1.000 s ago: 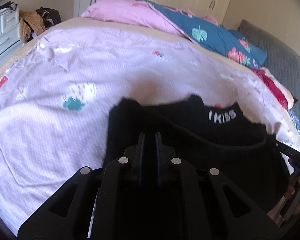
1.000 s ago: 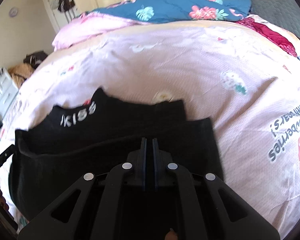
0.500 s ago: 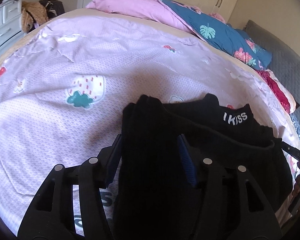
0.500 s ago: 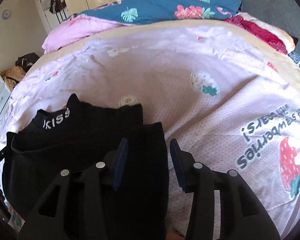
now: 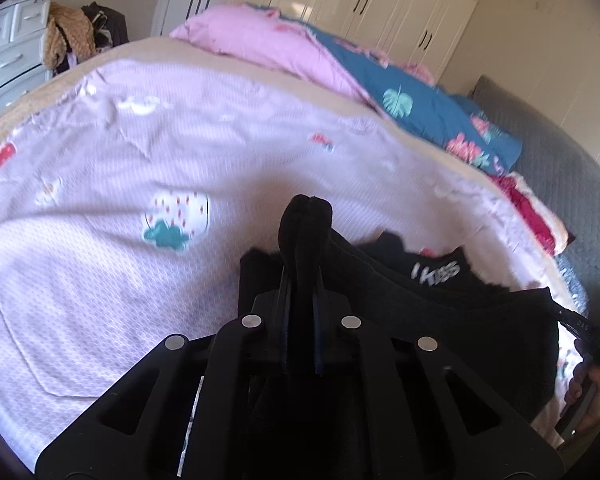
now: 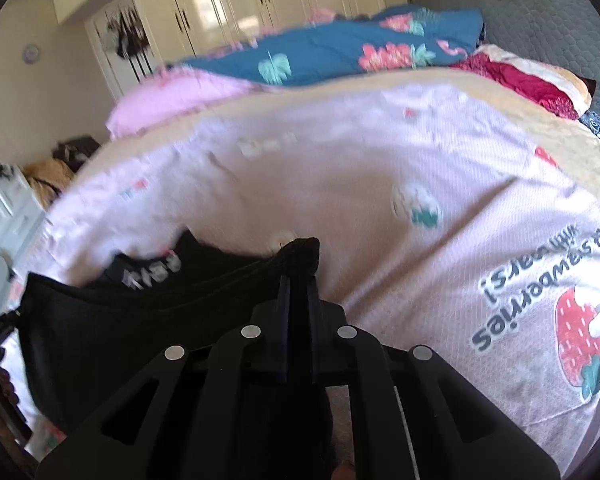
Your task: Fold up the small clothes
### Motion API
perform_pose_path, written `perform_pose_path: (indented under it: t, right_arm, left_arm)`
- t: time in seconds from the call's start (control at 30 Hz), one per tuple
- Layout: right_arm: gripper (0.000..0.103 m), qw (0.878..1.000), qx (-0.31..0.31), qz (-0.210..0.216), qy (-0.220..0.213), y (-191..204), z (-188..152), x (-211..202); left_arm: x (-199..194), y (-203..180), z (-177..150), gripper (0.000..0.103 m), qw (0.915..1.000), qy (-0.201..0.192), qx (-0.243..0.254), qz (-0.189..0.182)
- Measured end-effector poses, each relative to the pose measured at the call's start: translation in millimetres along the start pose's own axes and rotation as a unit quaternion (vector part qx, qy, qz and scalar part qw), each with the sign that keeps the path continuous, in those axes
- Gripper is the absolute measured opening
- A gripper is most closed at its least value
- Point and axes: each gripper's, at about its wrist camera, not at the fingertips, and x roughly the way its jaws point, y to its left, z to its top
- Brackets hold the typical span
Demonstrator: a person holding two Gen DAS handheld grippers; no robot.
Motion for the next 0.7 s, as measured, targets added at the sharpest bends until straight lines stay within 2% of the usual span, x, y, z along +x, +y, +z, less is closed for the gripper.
perform_pose_path:
  t: [0.13, 0.2, 0.33, 0.7]
  right_arm:
    - [0.007, 0.999, -0.001, 0.012, -0.038, 6.0, 18.4, -13.7]
    - [0.007, 0.999, -0.009, 0.013, -0.048, 9.4, 25.1, -13.6]
    - [0.007, 0.999, -0.005, 0.012, -0.036, 10.5, 30.1, 4.1]
    - [0.007, 1.0, 0.005, -0.009, -0.01, 2.5, 17.5, 33.0]
  left_arm:
    - [-18.6, 4.0, 10.4, 0.002, 0.9995, -0.029, -0.007, -0.006]
    - [-17.8, 7.6, 12.4, 0.002, 0.9995, -0.03, -0.012, -0.006]
    - [-2.6, 16.3, 9.0, 0.002, 0.9994, -0.018, -0.03, -0.003]
    - [14.8, 22.3, -0.9, 0.004, 0.9993, -0.003, -0.03, 0.022]
